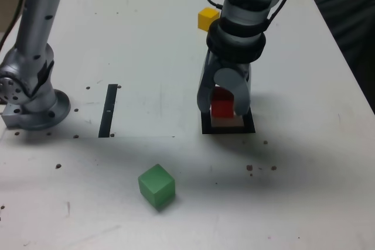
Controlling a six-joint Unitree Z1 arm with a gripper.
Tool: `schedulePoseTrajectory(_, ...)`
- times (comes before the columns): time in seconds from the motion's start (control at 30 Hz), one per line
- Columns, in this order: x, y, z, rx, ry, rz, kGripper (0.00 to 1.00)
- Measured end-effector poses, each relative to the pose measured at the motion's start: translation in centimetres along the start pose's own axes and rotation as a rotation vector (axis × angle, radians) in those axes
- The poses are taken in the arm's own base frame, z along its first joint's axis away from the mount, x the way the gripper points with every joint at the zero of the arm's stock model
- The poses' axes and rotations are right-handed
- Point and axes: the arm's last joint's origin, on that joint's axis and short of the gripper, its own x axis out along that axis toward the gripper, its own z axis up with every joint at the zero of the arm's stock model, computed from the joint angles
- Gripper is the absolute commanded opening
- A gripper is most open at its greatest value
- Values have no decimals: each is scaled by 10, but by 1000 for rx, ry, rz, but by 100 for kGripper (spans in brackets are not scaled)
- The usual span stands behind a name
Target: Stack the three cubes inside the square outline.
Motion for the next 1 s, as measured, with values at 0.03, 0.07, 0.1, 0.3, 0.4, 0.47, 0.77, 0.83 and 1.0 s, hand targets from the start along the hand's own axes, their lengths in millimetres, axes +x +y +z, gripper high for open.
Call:
schedulePoseTrajectory(0.03, 1, 2, 0, -5, 0, -2, 38)
schedulePoseTrajectory(0.07, 2, 3, 0, -9, -3, -4, 38)
schedulePoseTrajectory(0.1, 3, 4, 0, -12, -4, -5, 38)
schedulePoseTrajectory(0.3, 6, 7, 0, -20, -2, -13, 45)
schedulePoseTrajectory(0.4, 8, 8, 0, -23, -7, -14, 67)
schedulePoseTrajectory(0.47, 10, 8, 1, -23, -8, -14, 84)
schedulePoseTrajectory(0.77, 19, 15, -1, -37, -8, -21, 100)
schedulePoseTrajectory(0.83, 20, 15, -1, -39, -7, -22, 100)
schedulePoseTrajectory(1.0, 17, 18, -7, -44, -15, -9, 100)
